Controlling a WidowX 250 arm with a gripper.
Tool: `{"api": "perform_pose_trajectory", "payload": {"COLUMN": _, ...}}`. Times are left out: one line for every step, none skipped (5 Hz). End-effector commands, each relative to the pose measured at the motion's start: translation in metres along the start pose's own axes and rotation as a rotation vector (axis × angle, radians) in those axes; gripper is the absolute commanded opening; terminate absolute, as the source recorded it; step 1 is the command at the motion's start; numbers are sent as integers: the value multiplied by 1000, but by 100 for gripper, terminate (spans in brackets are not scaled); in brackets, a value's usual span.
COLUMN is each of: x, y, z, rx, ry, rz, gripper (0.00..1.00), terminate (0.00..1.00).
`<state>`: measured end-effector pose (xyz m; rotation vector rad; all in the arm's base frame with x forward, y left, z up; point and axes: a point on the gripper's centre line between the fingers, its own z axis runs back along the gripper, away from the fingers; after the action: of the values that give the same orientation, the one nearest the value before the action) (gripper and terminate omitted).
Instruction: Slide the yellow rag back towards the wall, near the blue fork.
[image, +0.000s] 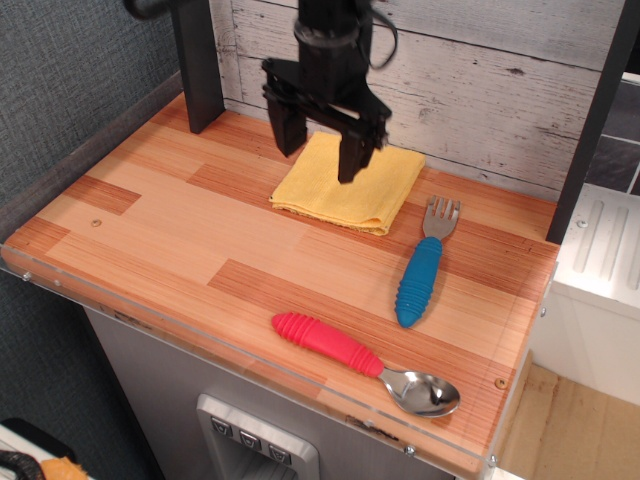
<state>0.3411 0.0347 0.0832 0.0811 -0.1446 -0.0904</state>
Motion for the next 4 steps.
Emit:
{"api": "perform_pose_trajectory", "payload": {"x": -48, "y": -14, "z": 43, "rx": -11, "ry": -102, "rz": 77, "gripper": 100, "terminate": 0}}
{"api": "perform_pose_trajectory", "payload": {"x": -60, "y": -39, "z": 52, "rx": -43, "ry": -118, "rz": 67, "gripper": 100, "terminate": 0}}
{"api": "perform_pose_trajectory", "payload": {"x": -72, "y": -60, "z": 58, "rx": -74, "ry": -115, "rz": 46, "gripper": 100, "terminate": 0}}
{"api": "perform_pose_trajectory", "payload": {"x": -78, "y": -81, "z": 62, "rx": -85, "ry": -126, "rz": -3, "gripper": 100, "terminate": 0}}
